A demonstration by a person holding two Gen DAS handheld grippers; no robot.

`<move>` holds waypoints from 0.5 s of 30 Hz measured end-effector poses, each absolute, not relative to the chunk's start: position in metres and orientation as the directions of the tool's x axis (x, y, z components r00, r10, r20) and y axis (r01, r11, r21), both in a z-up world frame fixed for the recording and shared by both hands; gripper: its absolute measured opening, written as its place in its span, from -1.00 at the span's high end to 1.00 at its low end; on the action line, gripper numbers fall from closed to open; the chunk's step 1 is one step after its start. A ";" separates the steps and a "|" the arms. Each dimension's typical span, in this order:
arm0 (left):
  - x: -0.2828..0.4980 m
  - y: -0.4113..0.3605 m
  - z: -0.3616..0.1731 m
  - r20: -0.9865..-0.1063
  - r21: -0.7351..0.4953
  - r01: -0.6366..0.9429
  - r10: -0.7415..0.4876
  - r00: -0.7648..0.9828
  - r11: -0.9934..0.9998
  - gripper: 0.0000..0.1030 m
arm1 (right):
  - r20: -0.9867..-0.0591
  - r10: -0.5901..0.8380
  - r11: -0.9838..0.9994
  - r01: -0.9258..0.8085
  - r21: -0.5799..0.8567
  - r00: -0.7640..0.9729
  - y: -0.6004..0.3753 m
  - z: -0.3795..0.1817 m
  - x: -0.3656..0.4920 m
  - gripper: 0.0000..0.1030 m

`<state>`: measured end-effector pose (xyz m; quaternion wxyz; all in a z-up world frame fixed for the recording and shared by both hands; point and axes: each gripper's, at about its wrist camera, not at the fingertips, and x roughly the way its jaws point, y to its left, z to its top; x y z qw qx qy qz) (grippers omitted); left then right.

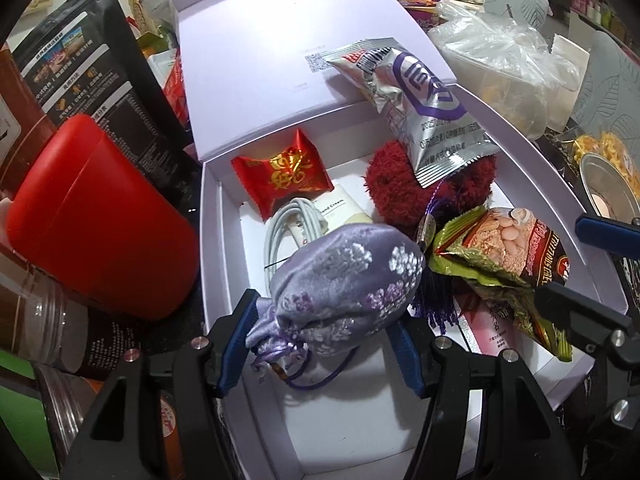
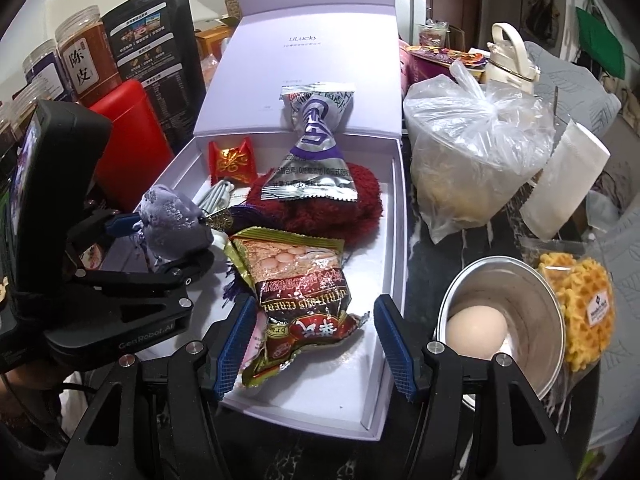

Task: Organize soft objects
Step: 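Open both grippers and withdraw them up from the gift box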

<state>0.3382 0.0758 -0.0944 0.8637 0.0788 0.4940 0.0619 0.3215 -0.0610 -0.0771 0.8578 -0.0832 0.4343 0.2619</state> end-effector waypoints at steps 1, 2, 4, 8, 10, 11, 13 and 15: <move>0.339 0.076 -0.094 -0.844 0.196 -0.035 0.186 0.503 0.980 -0.30 | -0.789 0.374 0.850 -0.520 0.082 0.487 -0.062 -0.076 0.321 -0.19; 0.339 0.077 -0.092 -0.845 0.192 -0.042 0.187 0.501 0.980 -0.41 | -0.788 0.372 0.850 -0.521 0.077 0.490 -0.062 -0.075 0.321 -0.19; 0.339 0.079 -0.091 -0.846 0.173 -0.048 0.174 0.503 0.984 -0.72 | -0.788 0.369 0.850 -0.522 0.071 0.493 -0.063 -0.073 0.320 -0.19; 0.338 0.078 -0.085 -0.842 0.164 -0.057 0.170 0.512 0.985 -0.86 | -0.788 0.363 0.850 -0.523 0.062 0.497 -0.064 -0.071 0.319 -0.19; 0.337 0.077 -0.083 -0.842 0.160 -0.053 0.164 0.513 0.986 -0.88 | -0.785 0.361 0.852 -0.521 0.057 0.504 -0.065 -0.069 0.317 -0.19; 0.336 0.077 -0.083 -0.843 0.156 -0.052 0.161 0.513 0.986 -0.89 | -0.783 0.360 0.853 -0.519 0.056 0.508 -0.066 -0.067 0.316 -0.19; 0.334 0.078 -0.080 -0.842 0.147 -0.056 0.154 0.517 0.988 -0.89 | -0.781 0.360 0.854 -0.517 0.056 0.511 -0.067 -0.065 0.315 -0.19; 0.332 0.079 -0.077 -0.838 0.139 -0.062 0.151 0.524 0.988 -0.89 | -0.780 0.359 0.855 -0.516 0.055 0.512 -0.067 -0.064 0.315 -0.19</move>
